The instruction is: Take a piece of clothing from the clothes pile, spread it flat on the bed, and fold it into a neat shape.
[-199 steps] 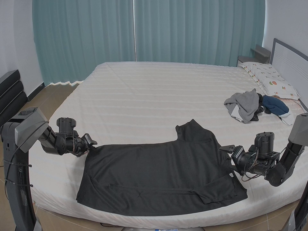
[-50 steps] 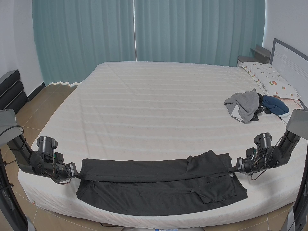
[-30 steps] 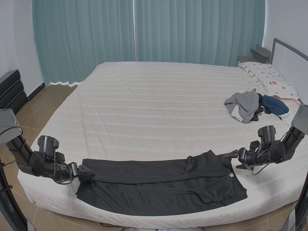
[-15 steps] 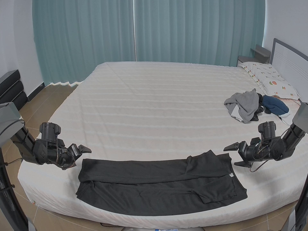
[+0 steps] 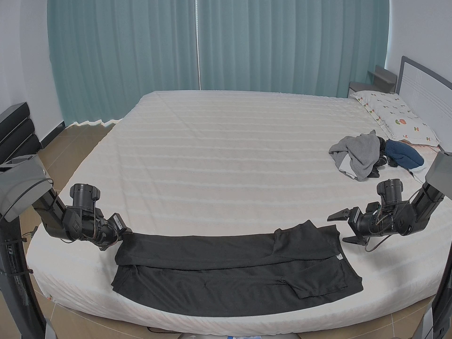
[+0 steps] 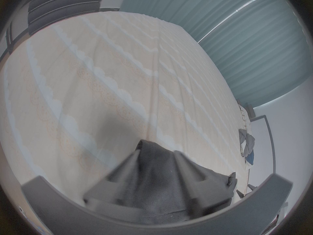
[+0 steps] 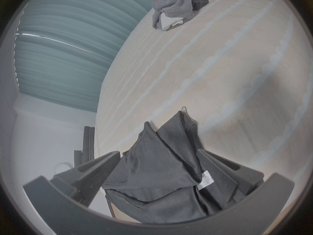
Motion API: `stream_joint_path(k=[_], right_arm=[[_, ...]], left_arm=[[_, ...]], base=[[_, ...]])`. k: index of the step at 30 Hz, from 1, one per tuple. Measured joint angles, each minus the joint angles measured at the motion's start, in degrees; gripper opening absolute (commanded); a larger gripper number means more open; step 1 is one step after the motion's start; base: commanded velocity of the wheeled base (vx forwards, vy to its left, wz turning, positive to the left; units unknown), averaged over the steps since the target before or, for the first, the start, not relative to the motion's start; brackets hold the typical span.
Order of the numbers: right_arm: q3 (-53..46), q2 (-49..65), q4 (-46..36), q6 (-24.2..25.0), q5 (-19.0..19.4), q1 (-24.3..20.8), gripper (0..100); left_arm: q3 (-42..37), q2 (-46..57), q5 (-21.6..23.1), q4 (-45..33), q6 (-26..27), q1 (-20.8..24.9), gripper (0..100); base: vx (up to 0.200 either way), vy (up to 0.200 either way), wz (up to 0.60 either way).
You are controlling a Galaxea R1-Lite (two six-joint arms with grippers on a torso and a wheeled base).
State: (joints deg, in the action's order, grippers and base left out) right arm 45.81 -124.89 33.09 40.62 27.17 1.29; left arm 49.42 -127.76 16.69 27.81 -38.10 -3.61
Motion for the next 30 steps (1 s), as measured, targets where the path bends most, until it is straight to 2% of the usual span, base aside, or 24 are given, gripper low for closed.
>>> stream_joint_path(k=[6, 12, 23, 30], right_arm=[[1.2, -1.6, 0.0, 0.1, -0.7, -0.1, 100], [3.5, -4.1, 0.0, 0.3, -4.1, -0.2, 100], [6.3, -6.6, 0.0, 0.4, -4.8, -0.5, 100], [8.5, -8.3, 0.2, 0.4, -7.1, -0.5, 100]], left_arm=[[0.1, -0.1, -1.4, 0.0, -1.7, -0.9, 0], [0.2, -0.1, -1.5, 1.7, -3.5, -1.3, 0], [0.1, -0.5, -1.5, 2.2, -3.7, -1.2, 0], [0.0, -0.5, -1.4, 2.2, -3.8, -1.2, 0]], base=[[0.0, 0.0, 0.0], [0.0, 0.0, 0.0], [0.0, 0.0, 0.0], [0.0, 0.0, 0.0]])
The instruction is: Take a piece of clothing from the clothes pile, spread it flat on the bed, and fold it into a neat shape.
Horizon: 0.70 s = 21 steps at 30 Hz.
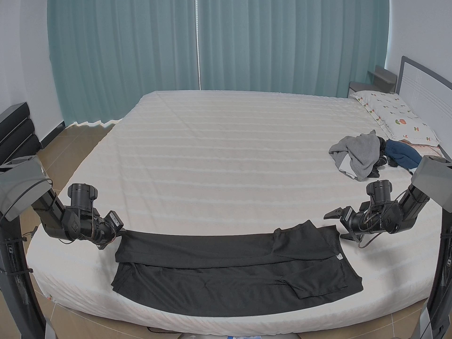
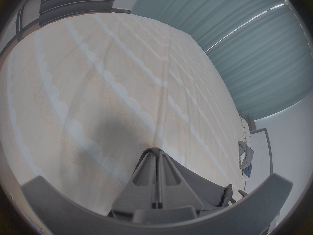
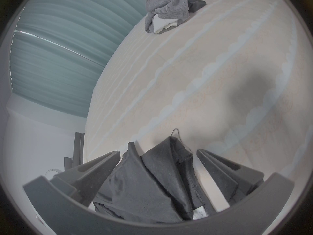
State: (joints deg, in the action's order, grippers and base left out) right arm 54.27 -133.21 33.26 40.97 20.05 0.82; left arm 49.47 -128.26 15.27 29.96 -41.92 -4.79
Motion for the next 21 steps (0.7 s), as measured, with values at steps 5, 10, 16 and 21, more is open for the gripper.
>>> stream_joint_path(k=[5, 10, 16, 21], right_arm=[[0.5, -1.1, 1.7, -0.1, -0.2, -0.2, 0], [0.6, -2.1, 2.8, 0.0, -1.4, -0.8, 0], [0.9, -2.8, 2.9, 0.1, -2.0, -1.0, 0], [1.1, -3.0, 2.9, 0.2, -2.0, -0.4, 0]], left_arm=[[-0.1, 0.0, 0.0, 0.0, 0.0, 0.0, 0], [-0.1, 0.0, 0.2, 0.0, 0.0, 0.0, 0], [-0.2, 0.1, 0.6, 0.0, -0.1, -0.2, 0], [-0.2, 0.1, 0.6, -0.1, -0.2, -0.2, 0]], base=[[0.0, 0.0, 0.0], [0.0, 0.0, 0.0], [0.0, 0.0, 0.0], [0.0, 0.0, 0.0]])
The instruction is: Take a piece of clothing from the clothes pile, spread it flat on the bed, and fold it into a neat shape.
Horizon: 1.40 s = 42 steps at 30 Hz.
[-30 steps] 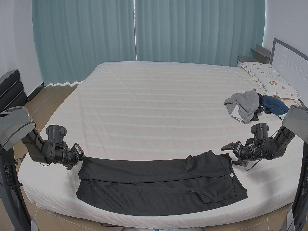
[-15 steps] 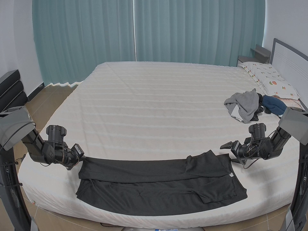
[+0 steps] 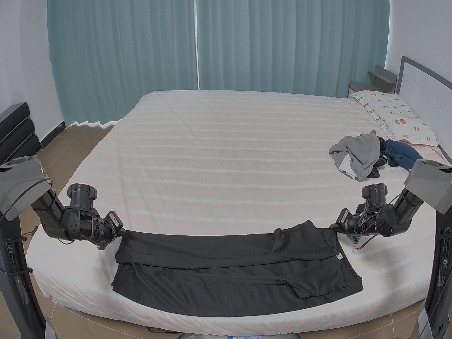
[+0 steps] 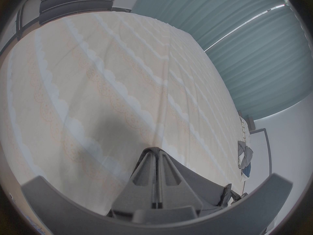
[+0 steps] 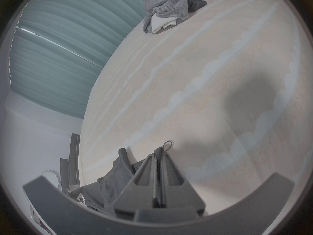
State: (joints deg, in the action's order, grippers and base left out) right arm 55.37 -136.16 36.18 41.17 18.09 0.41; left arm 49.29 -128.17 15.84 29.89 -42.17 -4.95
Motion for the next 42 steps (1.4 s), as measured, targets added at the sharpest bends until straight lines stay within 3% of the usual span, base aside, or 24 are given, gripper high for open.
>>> stream_joint_path(k=[12, 13, 15, 16, 25, 31, 42], right_arm=[[0.5, -0.1, 0.0, 1.6, 0.0, 1.1, 0], [0.5, -0.1, 0.0, 1.6, 0.0, 1.1, 0], [0.5, -0.1, 0.0, 1.5, 0.0, 1.1, 0], [0.4, 0.0, 0.0, 1.5, 0.0, 1.1, 100], [-2.9, 2.2, 2.3, 1.1, 2.1, 1.1, 100], [-8.8, 4.8, 13.5, 0.7, 5.1, 0.8, 100], [-13.4, 11.0, 11.6, -8.2, 6.7, -3.1, 100]], left_arm=[[0.1, 0.1, 0.0, -0.1, 0.0, 0.0, 0], [0.1, 0.1, 0.0, -0.1, 0.0, 0.0, 100], [-0.1, 0.1, 0.0, -0.1, 0.0, 0.0, 100], [-0.1, 0.1, 0.0, -0.1, 0.0, 0.0, 100], [-0.3, 0.3, 0.2, -0.1, 0.0, 0.0, 100], [-0.9, 0.5, 1.1, -0.2, -0.3, -0.1, 100], [-3.5, 2.4, 3.5, -0.1, -2.4, -0.8, 100]], base=[[0.0, 0.0, 0.0], [0.0, 0.0, 0.0], [0.0, 0.0, 0.0], [0.0, 0.0, 0.0], [0.0, 0.0, 0.0], [0.0, 0.0, 0.0], [0.0, 0.0, 0.0]])
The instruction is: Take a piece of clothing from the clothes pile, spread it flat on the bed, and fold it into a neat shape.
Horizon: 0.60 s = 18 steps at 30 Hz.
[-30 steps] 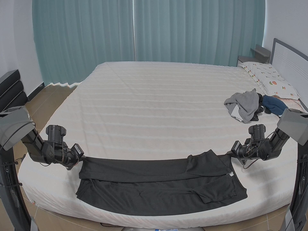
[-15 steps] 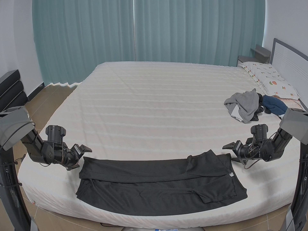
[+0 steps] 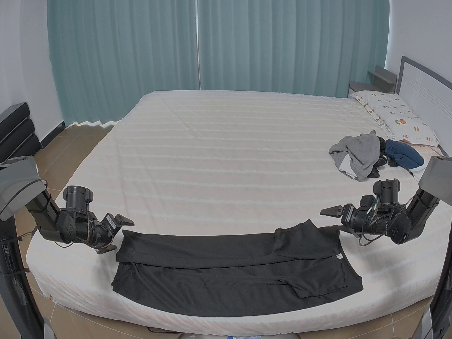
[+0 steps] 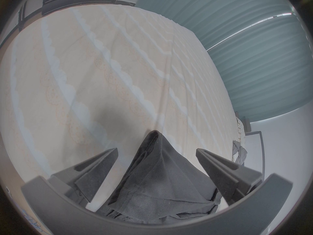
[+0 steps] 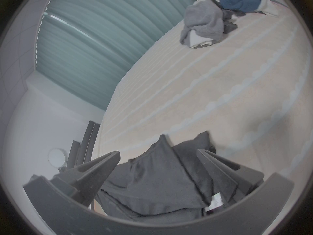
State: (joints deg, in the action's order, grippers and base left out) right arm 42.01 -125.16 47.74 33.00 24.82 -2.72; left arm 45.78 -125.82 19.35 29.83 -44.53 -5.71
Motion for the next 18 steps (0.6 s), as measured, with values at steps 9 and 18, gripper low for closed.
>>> stream_joint_path(k=[9, 18], right_arm=[[0.2, -2.0, -1.1, -2.2, 0.0, -2.4, 100], [0.6, -5.9, -0.6, -5.0, -0.3, -2.5, 0]], left_arm=[[-0.2, 0.3, 0.1, 0.0, 0.0, -0.1, 100], [-0.2, 0.4, 0.1, 0.0, 0.0, -0.1, 100]], base=[[0.0, 0.0, 0.0], [0.0, 0.0, 0.0]])
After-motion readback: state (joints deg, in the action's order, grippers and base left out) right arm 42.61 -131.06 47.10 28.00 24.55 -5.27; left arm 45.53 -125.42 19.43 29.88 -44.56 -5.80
